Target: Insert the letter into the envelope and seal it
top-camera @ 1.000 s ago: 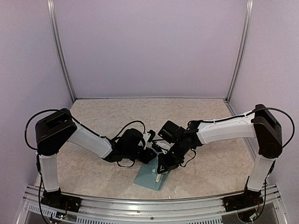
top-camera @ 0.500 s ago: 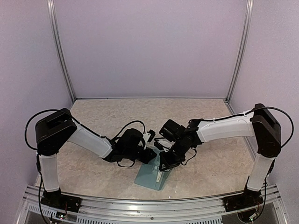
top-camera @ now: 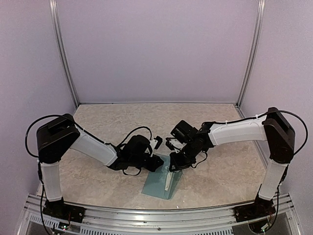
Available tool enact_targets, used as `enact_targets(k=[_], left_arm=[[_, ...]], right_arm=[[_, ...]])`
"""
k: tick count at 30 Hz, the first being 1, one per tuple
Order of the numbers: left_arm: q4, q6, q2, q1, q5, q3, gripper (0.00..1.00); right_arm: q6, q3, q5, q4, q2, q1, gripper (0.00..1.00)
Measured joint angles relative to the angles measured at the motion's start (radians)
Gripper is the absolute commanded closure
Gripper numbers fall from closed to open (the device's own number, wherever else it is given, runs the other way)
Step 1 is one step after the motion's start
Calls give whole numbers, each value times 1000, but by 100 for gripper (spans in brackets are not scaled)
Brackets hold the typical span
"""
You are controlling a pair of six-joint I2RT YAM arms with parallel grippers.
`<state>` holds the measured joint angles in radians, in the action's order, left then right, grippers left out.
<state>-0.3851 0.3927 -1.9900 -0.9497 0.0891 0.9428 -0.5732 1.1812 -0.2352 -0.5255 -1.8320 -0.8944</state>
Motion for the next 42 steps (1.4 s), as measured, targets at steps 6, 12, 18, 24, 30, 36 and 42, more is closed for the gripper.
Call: enact_targets(k=[6,12,18,24,30,36,42], left_arm=[[60,33,93,15,-57,-27,74],[78,112,330,61,-138,-57,32],[29,237,516,50,-103,-58,11],[-73,367,609,24,-39,-75,6],[-148,438,616,5,14,-76,7],[-186,465,611,-13,36,-76,28],[-214,473,592,-23,43,-72,40]], right_arm=[[-16,-67,38,69,104,29,96],[-18,-149,85,243,297,40,96],[16,-284,130,590,456,32,94],[85,-370,190,927,502,-33,94],[154,-377,219,1103,502,-101,94],[190,-377,235,1176,501,-134,93],[214,-377,239,1202,488,-146,93]])
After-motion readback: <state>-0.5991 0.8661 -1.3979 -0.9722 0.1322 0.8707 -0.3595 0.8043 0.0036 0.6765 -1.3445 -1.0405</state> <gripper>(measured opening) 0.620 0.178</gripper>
